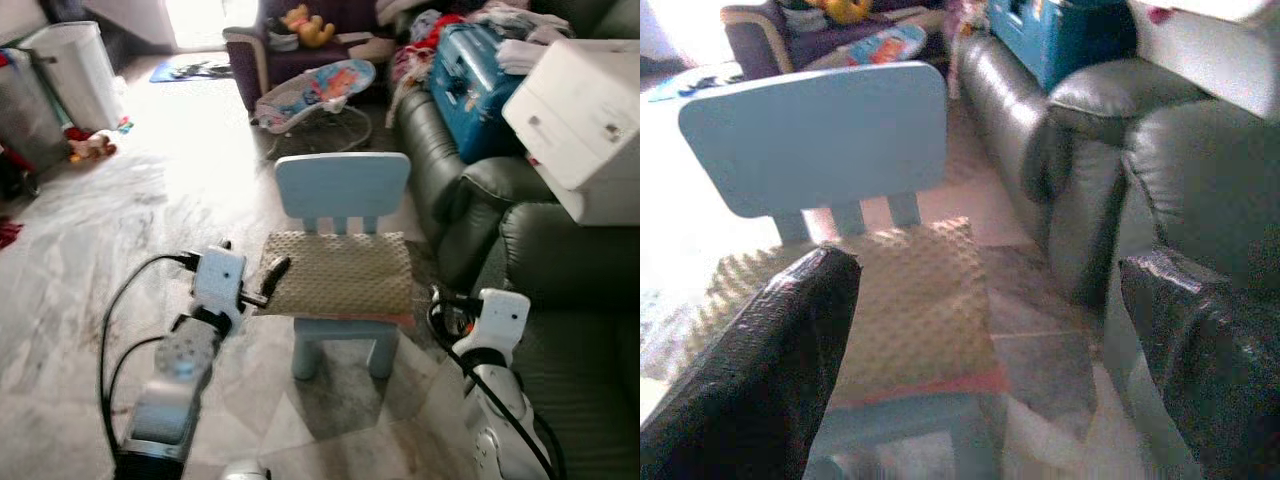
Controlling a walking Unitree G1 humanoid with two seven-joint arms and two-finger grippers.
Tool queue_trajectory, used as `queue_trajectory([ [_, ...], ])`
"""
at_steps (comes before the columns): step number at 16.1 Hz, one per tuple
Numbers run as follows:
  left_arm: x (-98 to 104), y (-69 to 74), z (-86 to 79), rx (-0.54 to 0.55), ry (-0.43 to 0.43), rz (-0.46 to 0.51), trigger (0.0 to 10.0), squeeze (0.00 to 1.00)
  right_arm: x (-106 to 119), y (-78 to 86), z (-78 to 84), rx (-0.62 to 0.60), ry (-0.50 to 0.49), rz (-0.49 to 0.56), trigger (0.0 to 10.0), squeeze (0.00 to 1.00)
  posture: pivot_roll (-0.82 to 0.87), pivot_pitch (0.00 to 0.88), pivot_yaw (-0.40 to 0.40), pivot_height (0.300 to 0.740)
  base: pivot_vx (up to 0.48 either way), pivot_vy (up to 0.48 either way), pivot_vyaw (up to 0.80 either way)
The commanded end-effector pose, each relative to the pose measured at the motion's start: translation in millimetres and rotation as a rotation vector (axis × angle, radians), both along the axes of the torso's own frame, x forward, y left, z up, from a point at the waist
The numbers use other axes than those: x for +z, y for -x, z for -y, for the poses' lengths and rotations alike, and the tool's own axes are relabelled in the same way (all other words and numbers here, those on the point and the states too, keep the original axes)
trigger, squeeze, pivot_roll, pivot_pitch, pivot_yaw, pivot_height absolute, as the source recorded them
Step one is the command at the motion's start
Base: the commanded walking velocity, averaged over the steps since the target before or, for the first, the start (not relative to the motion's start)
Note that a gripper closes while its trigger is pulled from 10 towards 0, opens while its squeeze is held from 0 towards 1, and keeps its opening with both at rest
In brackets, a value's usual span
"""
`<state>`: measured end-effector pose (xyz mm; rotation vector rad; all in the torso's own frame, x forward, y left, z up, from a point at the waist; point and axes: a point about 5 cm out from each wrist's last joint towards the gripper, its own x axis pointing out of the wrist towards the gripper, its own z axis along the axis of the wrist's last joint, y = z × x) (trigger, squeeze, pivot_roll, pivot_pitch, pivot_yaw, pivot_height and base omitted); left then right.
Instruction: Move the pillow to the sofa
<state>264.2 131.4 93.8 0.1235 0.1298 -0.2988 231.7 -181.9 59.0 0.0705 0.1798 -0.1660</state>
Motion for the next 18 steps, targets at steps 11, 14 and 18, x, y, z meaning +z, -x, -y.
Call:
queue_trajectory([
  [11,1,2.4,0.7,0.031,0.026,0.010,10.0,0.00,5,0.0,0.5,0.045,0.034,-0.001,10.0,0.00,-0.03,0.000,0.023,0.740,0.000,-0.234,0.00],
  [14,2,1.9,-0.7,0.062,0.025,0.026,10.0,0.00,6,0.5,0.0,0.059,0.039,-0.002,10.0,0.00,-0.03,0.000,0.021,0.740,0.000,0.000,0.00],
  [18,2,-0.3,-11.8,0.143,-0.009,0.035,10.0,0.00,6,0.5,-0.1,0.076,0.035,-0.004,10.0,0.00,-0.02,0.000,0.009,0.740,0.000,0.000,0.00],
])
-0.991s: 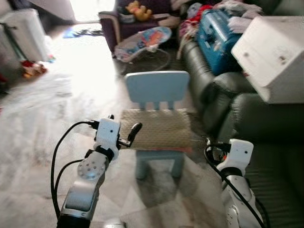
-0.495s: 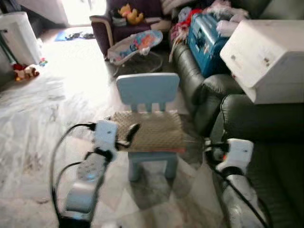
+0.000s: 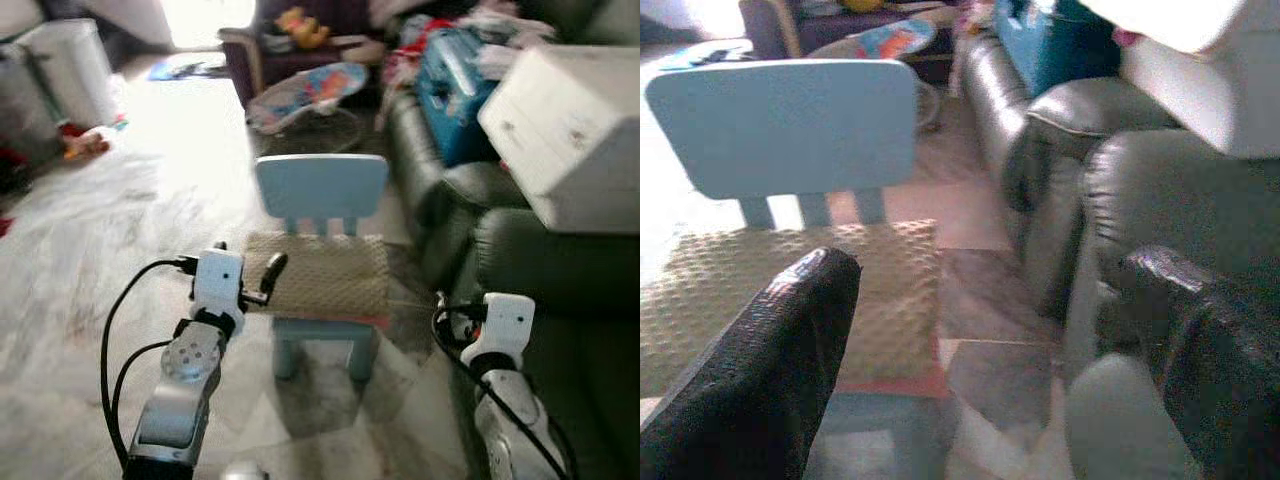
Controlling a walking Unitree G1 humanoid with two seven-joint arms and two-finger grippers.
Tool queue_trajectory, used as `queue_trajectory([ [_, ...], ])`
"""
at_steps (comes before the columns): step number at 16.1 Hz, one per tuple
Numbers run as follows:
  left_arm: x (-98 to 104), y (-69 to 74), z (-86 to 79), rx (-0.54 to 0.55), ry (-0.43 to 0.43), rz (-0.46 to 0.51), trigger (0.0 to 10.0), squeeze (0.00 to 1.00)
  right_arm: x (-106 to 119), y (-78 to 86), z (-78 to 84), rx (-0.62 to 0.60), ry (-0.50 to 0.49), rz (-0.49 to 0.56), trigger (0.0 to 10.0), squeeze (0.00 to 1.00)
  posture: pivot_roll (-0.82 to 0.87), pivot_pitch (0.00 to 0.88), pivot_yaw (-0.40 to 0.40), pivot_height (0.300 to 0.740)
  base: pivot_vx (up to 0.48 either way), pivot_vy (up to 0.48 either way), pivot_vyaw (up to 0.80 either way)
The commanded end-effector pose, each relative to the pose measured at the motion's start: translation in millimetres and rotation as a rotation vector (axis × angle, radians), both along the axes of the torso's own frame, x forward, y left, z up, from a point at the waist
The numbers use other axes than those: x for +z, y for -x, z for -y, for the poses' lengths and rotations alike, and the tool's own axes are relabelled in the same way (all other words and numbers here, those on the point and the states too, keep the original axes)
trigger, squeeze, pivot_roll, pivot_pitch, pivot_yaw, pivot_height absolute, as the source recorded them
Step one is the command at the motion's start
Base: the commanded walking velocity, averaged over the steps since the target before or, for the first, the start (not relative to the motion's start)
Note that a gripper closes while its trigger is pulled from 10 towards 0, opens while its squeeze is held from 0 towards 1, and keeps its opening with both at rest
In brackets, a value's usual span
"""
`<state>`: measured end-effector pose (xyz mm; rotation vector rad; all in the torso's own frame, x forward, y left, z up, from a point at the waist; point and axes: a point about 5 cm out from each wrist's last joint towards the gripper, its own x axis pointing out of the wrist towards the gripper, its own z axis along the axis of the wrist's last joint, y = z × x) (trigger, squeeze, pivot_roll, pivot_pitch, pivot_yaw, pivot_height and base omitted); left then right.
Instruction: Move the pillow to the sofa
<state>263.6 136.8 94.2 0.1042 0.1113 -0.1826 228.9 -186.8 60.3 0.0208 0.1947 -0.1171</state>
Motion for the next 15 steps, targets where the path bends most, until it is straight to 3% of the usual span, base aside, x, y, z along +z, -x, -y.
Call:
queue_trajectory([
  [1,1.5,-1.0,-7.8,0.036,-0.027,0.010,10.0,0.00,4.2,-2.3,-5.0,0.024,-0.009,0.012,10.0,0.00,-0.02,0.000,0.009,0.740,0.000,0.000,0.00],
  [9,0.9,1.4,-14.2,0.065,-0.040,0.007,10.0,0.00,3.6,-0.1,-5.8,0.043,-0.012,0.004,10.0,0.00,-0.02,0.000,0.003,0.740,0.000,0.000,0.00],
  [15,-0.4,4.5,-11.7,0.056,-0.029,0.004,10.0,0.00,4.7,1.3,-4.3,0.039,-0.013,0.004,10.0,0.00,-0.02,0.000,0.004,0.740,0.338,0.000,0.00],
])
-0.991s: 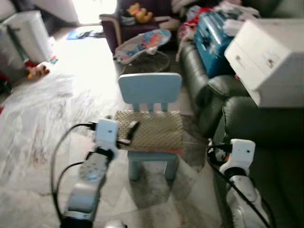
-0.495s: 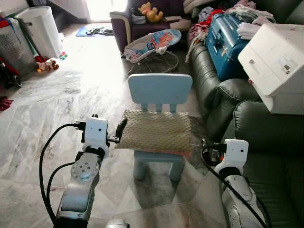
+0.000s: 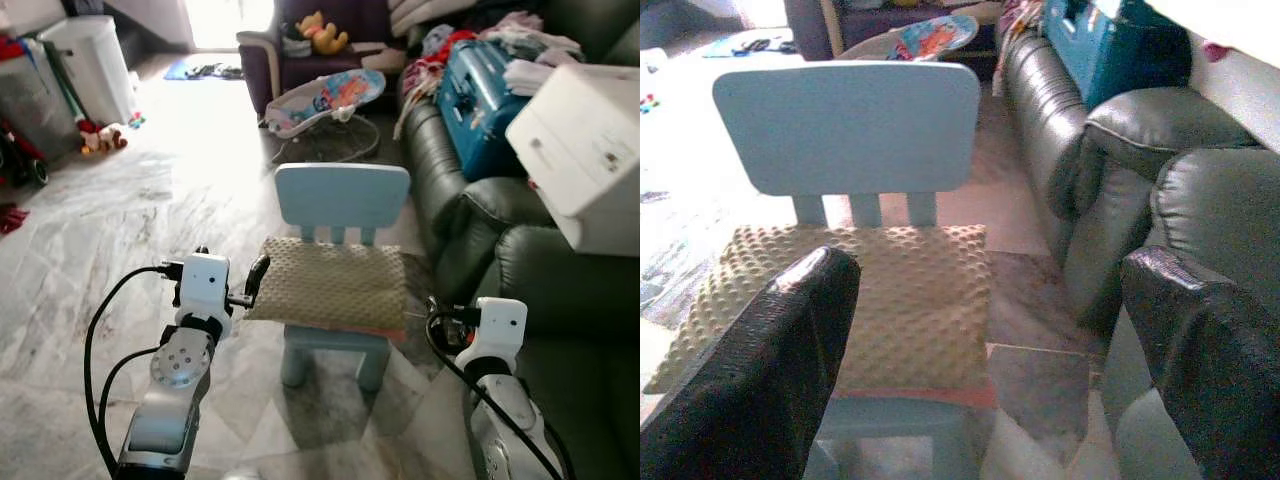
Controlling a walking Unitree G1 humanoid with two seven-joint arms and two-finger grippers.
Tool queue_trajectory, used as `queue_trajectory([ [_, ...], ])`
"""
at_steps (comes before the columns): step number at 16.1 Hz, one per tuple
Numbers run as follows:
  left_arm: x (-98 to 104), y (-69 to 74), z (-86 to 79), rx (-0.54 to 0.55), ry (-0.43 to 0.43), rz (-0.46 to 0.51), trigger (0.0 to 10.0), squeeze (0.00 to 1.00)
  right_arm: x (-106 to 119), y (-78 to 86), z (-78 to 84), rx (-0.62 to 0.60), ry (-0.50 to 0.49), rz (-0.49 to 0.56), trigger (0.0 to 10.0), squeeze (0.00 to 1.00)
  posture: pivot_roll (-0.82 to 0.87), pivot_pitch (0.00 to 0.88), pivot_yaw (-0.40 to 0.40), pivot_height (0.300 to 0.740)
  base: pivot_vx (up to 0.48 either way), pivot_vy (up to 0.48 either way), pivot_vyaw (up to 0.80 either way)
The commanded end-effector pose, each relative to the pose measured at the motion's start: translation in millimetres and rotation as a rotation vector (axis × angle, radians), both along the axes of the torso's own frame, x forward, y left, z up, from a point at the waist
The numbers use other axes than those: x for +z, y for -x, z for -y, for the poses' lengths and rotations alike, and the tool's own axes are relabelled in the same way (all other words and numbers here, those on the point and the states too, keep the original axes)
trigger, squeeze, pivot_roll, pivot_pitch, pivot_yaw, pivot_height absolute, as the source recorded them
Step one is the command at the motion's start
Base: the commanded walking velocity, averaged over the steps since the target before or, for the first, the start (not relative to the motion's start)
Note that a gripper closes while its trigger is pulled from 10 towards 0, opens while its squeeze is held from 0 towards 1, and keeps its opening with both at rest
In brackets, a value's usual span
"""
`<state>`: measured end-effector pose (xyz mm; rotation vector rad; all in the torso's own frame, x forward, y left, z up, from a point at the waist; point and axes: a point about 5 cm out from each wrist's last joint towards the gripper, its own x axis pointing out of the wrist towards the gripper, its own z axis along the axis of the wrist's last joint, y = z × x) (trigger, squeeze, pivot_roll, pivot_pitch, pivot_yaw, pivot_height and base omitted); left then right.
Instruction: Move the pillow to the sofa
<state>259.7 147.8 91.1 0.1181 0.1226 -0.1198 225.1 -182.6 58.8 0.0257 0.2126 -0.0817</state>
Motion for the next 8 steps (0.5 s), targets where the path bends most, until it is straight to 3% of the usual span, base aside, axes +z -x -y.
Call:
queue_trajectory([
  [1,3.0,0.5,-0.5,-0.008,-0.010,0.011,10.0,0.00,6.6,-2.7,0.3,0.003,-0.005,0.021,10.0,0.00,-0.02,0.003,0.005,0.740,0.371,0.000,0.00],
  [8,2.5,-0.8,0.4,-0.001,-0.010,0.009,10.0,0.00,7.8,-4.4,2.3,0.006,0.003,0.022,10.0,0.00,-0.03,0.001,-0.004,0.740,0.355,0.000,0.00],
])
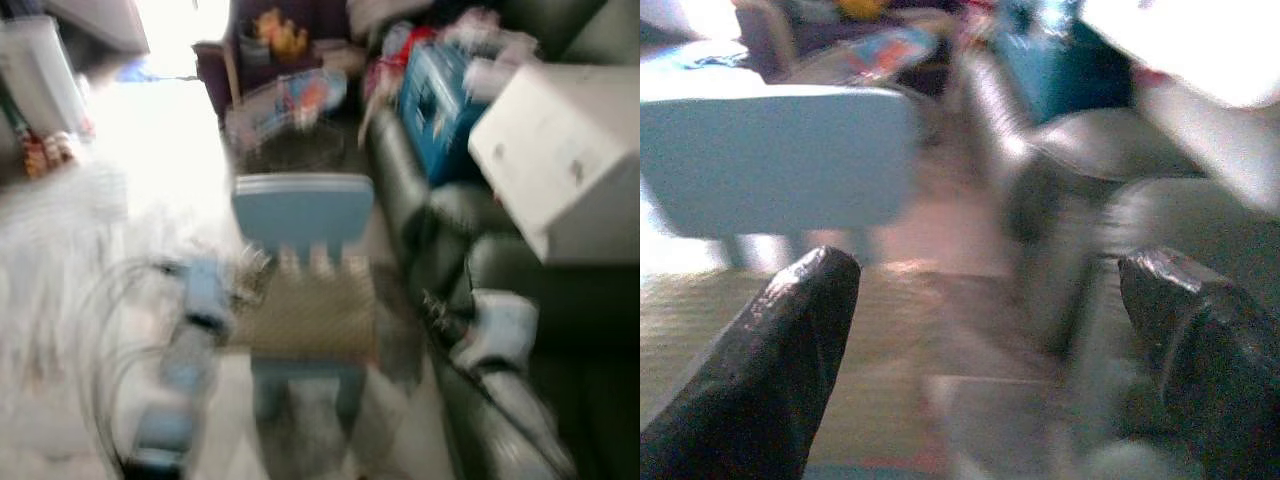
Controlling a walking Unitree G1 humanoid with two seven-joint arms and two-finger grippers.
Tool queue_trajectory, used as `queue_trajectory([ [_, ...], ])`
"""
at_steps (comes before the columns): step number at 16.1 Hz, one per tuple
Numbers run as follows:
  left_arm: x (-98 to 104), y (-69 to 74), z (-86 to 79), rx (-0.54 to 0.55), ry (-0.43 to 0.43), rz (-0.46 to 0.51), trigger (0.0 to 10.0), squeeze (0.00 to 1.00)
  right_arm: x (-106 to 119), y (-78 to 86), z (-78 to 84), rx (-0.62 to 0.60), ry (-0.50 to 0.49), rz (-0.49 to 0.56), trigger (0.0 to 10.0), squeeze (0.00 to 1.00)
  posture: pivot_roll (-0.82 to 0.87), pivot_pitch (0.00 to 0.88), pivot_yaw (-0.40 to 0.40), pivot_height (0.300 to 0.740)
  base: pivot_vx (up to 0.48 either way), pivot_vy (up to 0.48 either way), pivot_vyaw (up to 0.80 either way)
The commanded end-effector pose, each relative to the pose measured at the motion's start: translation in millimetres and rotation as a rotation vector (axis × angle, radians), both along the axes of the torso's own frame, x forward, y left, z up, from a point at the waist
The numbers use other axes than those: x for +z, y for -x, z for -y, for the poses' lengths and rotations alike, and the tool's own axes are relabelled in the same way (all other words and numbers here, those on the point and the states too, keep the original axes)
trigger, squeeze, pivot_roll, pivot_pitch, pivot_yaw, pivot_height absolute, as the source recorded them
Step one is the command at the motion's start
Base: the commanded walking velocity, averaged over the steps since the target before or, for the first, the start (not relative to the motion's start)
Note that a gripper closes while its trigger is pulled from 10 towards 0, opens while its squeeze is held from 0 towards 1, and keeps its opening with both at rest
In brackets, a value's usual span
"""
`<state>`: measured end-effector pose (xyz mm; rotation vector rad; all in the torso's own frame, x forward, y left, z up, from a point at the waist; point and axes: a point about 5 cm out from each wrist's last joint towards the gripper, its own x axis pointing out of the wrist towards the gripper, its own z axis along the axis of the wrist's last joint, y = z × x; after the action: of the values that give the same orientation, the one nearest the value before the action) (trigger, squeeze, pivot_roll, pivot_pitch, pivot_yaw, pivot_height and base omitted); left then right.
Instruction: Move the pillow to the sofa
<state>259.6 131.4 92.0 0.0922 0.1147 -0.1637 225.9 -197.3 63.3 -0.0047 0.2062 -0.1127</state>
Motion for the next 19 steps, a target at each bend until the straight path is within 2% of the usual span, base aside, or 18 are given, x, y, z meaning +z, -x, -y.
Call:
queue_trajectory([
  [1,1.7,-1.1,-16.0,0.042,-0.038,0.006,10.0,0.00,3.3,-3.8,-12.3,0.035,-0.030,0.017,10.0,0.00,-0.03,0.000,-0.005,0.740,0.356,0.000,0.00],
  [5,0.5,-2.4,-19.0,0.101,-0.041,0.006,10.0,0.00,3.2,-4.7,-11.6,0.044,-0.026,0.012,10.0,0.00,-0.03,0.000,-0.008,0.740,0.154,0.000,0.00],
  [8,-0.6,-2.6,-16.9,0.097,-0.030,-0.002,10.0,0.00,3.4,-5.5,-11.1,0.047,-0.026,0.011,10.0,0.00,-0.03,0.000,-0.010,0.740,0.000,0.000,0.00],
  [16,-3.2,-5.6,-16.3,0.108,-0.031,-0.023,10.0,0.00,5.6,-6.9,-12.0,0.050,-0.038,0.026,10.0,0.00,-0.03,0.000,-0.005,0.740,0.000,0.450,0.00],
  [17,1.0,-5.8,-16.1,0.096,-0.076,0.016,10.0,0.00,5.8,-6.6,-11.8,0.048,-0.040,0.028,10.0,0.00,-0.03,0.000,-0.005,0.740,0.000,0.289,0.00],
  [19,0.1,-5.3,-14.0,0.084,-0.052,0.010,10.0,0.00,5.9,-6.5,-11.7,0.046,-0.040,0.031,10.0,0.00,-0.03,0.000,-0.004,0.740,0.000,0.000,0.00],
])
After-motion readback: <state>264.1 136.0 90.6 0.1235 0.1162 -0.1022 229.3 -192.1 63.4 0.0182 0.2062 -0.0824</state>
